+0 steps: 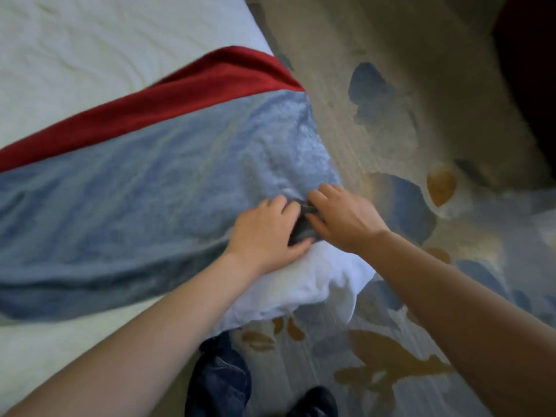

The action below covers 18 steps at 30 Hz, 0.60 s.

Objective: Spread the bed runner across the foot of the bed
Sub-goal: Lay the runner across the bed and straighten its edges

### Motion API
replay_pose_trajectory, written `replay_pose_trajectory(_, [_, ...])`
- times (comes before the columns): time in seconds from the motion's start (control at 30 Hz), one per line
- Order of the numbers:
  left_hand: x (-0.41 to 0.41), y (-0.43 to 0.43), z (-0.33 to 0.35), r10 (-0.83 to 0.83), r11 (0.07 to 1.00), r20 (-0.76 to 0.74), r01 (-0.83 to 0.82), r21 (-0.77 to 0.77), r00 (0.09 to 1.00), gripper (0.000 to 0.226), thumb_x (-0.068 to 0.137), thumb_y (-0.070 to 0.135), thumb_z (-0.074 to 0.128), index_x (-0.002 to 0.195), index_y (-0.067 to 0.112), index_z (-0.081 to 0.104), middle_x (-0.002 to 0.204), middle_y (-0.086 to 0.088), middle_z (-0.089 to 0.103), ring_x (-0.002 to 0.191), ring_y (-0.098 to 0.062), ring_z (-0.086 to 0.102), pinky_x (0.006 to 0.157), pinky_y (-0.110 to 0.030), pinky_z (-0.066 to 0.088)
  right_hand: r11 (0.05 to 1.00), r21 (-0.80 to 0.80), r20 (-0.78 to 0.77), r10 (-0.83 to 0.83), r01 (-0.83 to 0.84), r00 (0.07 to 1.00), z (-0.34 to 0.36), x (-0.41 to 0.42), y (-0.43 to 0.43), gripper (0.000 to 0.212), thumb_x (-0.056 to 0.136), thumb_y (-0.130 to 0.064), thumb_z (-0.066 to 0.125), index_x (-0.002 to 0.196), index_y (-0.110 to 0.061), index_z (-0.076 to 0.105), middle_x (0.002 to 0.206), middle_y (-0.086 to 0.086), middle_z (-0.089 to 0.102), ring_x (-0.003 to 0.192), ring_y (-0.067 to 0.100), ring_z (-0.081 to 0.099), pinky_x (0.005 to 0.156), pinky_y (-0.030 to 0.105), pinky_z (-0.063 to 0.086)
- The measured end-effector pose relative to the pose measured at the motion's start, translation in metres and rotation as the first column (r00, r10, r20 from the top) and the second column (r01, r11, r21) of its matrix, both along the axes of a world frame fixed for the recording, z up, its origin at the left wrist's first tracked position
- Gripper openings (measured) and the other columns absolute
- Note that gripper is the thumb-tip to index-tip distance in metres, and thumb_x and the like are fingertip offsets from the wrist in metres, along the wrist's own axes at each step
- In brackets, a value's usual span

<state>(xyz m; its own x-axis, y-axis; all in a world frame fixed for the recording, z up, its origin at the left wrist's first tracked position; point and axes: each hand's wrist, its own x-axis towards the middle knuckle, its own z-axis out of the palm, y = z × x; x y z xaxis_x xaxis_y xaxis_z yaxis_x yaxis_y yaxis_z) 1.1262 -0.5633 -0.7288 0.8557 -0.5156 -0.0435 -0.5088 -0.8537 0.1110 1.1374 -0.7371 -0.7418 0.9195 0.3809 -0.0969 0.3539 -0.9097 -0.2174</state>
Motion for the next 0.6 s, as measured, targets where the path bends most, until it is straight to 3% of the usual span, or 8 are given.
replay_pose_trajectory(0.07, [-0.023,-0.005,-0.009,-0.078,0.996,0.009,0.077,0.05,0.997,0.052,0.069,0.063,0.057,0.092,0.017,0.052,0.088,-0.002,0.055,0.079,-0.025,0.059,0.055,-0.032,0.043,0.994,0.05,0.083,0.096,-0.101,0.992,-0.008,-0.019,-0.009,0.036,0.084,-0.041,0.051,0.105,-0.012,0.057,0.098,0.007,0.056,0.091,0.029,0.059,0.056,0.035,0.046])
replay_pose_trajectory(0.17, [-0.031,-0.005,-0.014,-0.07,0.997,0.115,0.065,0.052,0.991,0.046,0.065,0.051,0.068,0.089,0.014,0.055,0.085,-0.005,0.056,0.075,-0.026,0.057,0.055,-0.034,0.044,0.986,0.044,0.174,0.149,-0.159,0.973,-0.019,-0.038,-0.02,0.047,0.081,-0.047,0.05,0.111,-0.012,0.058,0.101,0.008,0.056,0.088,0.027,0.057,0.056,0.035,0.049])
replay_pose_trajectory(0.33, [-0.036,-0.012,-0.026,-0.125,0.99,0.282,0.102,0.095,0.951,0.013,0.076,0.024,0.062,0.072,0.013,0.057,0.074,-0.006,0.057,0.066,-0.027,0.054,0.053,-0.035,0.038,0.985,0.038,0.274,0.15,-0.167,0.95,-0.033,-0.042,-0.019,0.02,0.072,-0.024,0.063,0.089,-0.013,0.066,0.082,0.006,0.059,0.074,0.027,0.06,0.05,0.035,0.048])
replay_pose_trajectory(0.4, [-0.031,-0.016,-0.029,-0.118,0.99,0.301,0.087,0.113,0.946,0.014,0.073,0.011,0.066,0.065,0.013,0.054,0.065,-0.005,0.054,0.058,-0.026,0.053,0.047,-0.033,0.036,0.982,-0.022,0.328,0.185,-0.188,0.927,-0.034,-0.037,-0.019,0.01,0.071,-0.015,0.061,0.079,-0.016,0.066,0.074,0.003,0.059,0.064,0.025,0.059,0.043,0.03,0.042])
replay_pose_trajectory(0.5, [-0.025,-0.028,-0.031,-0.093,0.993,0.331,0.064,0.097,0.939,0.019,0.066,0.005,0.07,0.062,0.013,0.054,0.06,-0.005,0.052,0.052,-0.024,0.052,0.04,-0.028,0.033,0.975,-0.074,0.413,0.221,-0.21,0.884,-0.032,-0.03,-0.027,0.017,0.075,-0.011,0.049,0.068,-0.016,0.064,0.065,0.002,0.056,0.054,0.022,0.057,0.038,0.025,0.031])
replay_pose_trajectory(0.6, [-0.026,-0.051,-0.031,-0.111,0.994,0.36,0.103,0.041,0.926,0.012,0.066,0.004,0.054,0.059,0.013,0.053,0.057,-0.005,0.051,0.05,-0.023,0.052,0.038,-0.027,0.033,0.982,-0.053,0.436,0.187,-0.182,0.88,-0.033,-0.027,-0.044,0.022,0.072,-0.009,0.042,0.061,-0.015,0.06,0.061,0.003,0.056,0.051,0.023,0.057,0.036,0.02,0.024])
